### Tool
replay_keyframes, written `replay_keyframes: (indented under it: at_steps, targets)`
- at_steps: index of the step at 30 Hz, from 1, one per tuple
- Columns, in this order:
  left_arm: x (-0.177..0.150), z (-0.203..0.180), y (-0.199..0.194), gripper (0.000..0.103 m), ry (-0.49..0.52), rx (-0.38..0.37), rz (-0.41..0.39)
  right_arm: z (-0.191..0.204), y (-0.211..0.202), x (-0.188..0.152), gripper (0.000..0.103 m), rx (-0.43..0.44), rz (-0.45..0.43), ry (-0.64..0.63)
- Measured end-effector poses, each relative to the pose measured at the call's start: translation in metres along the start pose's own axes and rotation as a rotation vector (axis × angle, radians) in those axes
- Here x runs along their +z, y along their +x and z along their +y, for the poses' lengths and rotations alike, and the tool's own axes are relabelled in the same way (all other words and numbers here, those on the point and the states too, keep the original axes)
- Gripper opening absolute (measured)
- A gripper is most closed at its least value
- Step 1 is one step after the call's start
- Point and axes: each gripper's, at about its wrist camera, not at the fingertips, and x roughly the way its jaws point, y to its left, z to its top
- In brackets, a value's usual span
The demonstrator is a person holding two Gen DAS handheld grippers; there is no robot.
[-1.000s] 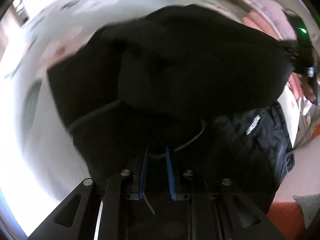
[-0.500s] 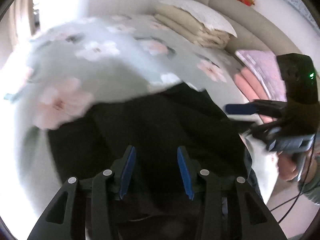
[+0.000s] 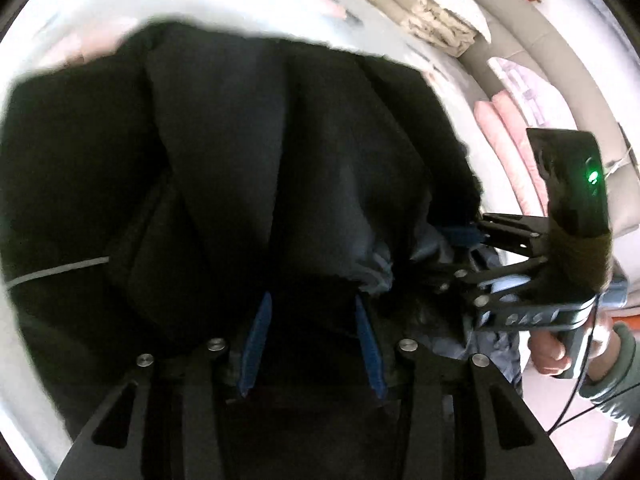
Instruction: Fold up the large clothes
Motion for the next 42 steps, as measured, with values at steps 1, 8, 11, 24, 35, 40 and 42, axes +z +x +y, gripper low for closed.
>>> replay_keyframes:
  at_steps: [1,8,11,24,35,40,42]
  targets:
    - [0.000,-0.004,-0.011,0.044,0.006,0.004,-0.014,0.003,-0.015,-0.002,0.062,0.034,-0.016,0.007]
    - [-0.020,-0.039,-0.033,0.048,0.054,0.010,-0.032,0.026,-0.058,-0.037,0.061,0.099,-0.060,-0.049]
    - [-0.032,-0.024,0.017,0.048,-0.012,0.078,0.065,0.018,-0.002,-0.051,0.055,-0.024,0.061,-0.048]
    - [-0.028,-0.024,-0.030,0.046,-0.052,0.003,-0.021,0.001,-0.046,-0.051,0.052,0.118,0.023,0.009]
    - [0.043,0.028,0.002,0.052,-0.157,0.178,-0.108,-0.015,-0.021,0.065,0.052,-0.008,-0.053,0.043]
    - [0.042,0.028,0.012,0.054,-0.128,0.242,-0.106,-0.007,0.002,0.080,0.051,-0.067,-0.007,0.001]
    - [0.040,0.029,0.007,0.054,-0.140,0.224,-0.113,-0.010,0.000,0.082,0.051,-0.041,-0.016,0.007]
